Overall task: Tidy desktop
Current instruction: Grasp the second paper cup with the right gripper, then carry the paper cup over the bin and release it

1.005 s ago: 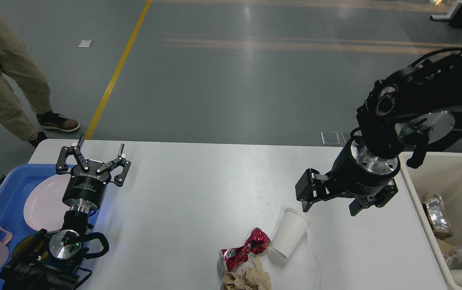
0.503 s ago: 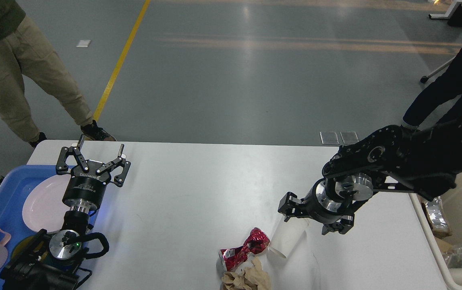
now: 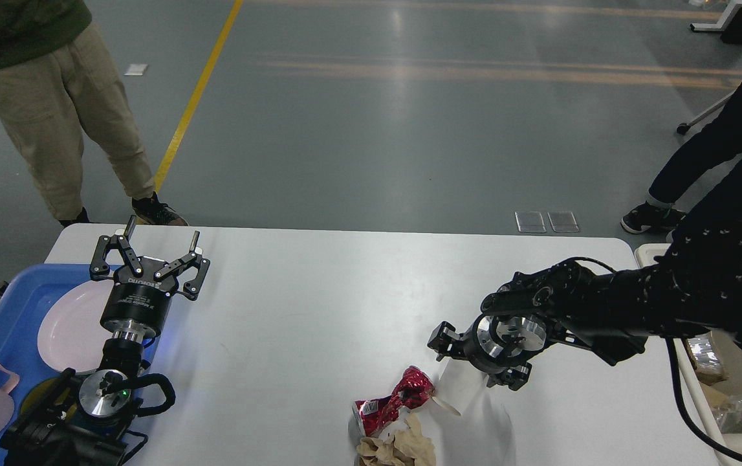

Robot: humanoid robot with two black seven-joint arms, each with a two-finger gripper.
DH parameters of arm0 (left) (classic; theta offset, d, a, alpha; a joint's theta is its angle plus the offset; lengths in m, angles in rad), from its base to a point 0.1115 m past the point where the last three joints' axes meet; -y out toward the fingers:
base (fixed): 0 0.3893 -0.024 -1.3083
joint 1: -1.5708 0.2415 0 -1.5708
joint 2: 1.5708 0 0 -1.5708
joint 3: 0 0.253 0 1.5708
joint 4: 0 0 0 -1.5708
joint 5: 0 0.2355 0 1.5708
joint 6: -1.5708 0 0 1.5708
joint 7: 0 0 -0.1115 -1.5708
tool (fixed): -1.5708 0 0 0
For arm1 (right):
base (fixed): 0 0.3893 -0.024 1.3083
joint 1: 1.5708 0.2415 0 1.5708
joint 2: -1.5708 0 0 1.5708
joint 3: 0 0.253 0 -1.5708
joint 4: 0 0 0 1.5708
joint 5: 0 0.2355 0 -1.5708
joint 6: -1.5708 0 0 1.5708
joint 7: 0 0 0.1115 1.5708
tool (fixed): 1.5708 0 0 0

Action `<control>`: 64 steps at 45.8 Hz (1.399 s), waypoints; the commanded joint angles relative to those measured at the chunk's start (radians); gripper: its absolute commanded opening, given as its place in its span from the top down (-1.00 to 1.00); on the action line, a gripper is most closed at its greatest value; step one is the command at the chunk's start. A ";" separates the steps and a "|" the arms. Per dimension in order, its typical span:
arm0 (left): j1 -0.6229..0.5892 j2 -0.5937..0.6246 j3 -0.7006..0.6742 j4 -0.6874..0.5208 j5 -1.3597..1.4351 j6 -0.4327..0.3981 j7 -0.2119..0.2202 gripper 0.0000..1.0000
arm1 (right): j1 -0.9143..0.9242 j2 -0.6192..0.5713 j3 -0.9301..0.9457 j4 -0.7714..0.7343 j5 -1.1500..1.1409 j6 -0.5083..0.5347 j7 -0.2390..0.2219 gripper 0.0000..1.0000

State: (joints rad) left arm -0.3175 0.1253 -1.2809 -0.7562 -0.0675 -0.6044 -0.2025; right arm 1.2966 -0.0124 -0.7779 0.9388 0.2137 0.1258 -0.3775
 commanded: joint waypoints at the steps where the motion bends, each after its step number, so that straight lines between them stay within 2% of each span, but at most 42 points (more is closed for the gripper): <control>1: 0.000 0.001 0.000 0.000 0.000 0.000 0.000 -0.93 | -0.028 0.003 0.000 -0.044 0.003 0.000 0.000 -0.90; 8: 0.000 0.001 0.000 0.000 0.000 0.000 0.000 -0.93 | -0.034 0.005 0.000 -0.057 0.007 0.000 0.000 -0.86; 12: 0.000 0.001 0.000 0.000 0.000 -0.002 0.000 -0.93 | -0.039 0.005 0.000 -0.058 0.007 0.000 0.000 -0.70; 16: 0.000 0.001 0.000 0.000 0.000 0.000 0.000 -0.93 | -0.042 0.003 0.000 -0.058 0.021 0.000 0.000 -0.26; 18: 0.000 0.001 0.000 0.000 0.000 0.000 0.000 -0.93 | -0.043 0.003 0.000 -0.058 0.036 0.000 0.000 -0.11; 22: 0.000 0.001 0.000 0.000 0.000 0.000 0.000 -0.93 | -0.042 0.005 0.000 -0.055 0.052 0.002 0.000 0.43; 26: 0.000 0.001 0.000 0.000 0.000 -0.002 0.000 -0.93 | -0.042 0.000 -0.001 -0.057 0.061 -0.003 0.000 0.58; 30: 0.000 0.001 0.000 0.000 0.000 0.000 0.000 -0.93 | -0.040 0.002 -0.004 -0.054 0.073 0.008 -0.001 1.00; 47: 0.000 0.001 0.000 0.000 0.000 0.000 0.000 -0.93 | -0.025 -0.017 -0.003 -0.038 0.078 0.006 -0.003 1.00; 55: 0.000 0.001 0.000 0.000 0.000 -0.002 0.000 -0.93 | 0.053 -0.086 -0.023 0.021 0.088 0.035 -0.009 1.00; 59: 0.000 0.001 0.000 0.000 0.000 -0.002 0.000 -0.93 | 0.139 -0.139 -0.050 0.087 0.093 0.077 -0.011 1.00; 64: 0.000 -0.001 0.000 0.000 0.000 -0.002 0.000 -0.93 | 0.274 -0.179 -0.119 0.161 0.095 0.201 -0.011 1.00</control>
State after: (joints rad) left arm -0.3175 0.1249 -1.2809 -0.7562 -0.0674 -0.6053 -0.2025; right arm 1.4447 -0.1492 -0.8342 1.0273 0.3052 0.2160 -0.3876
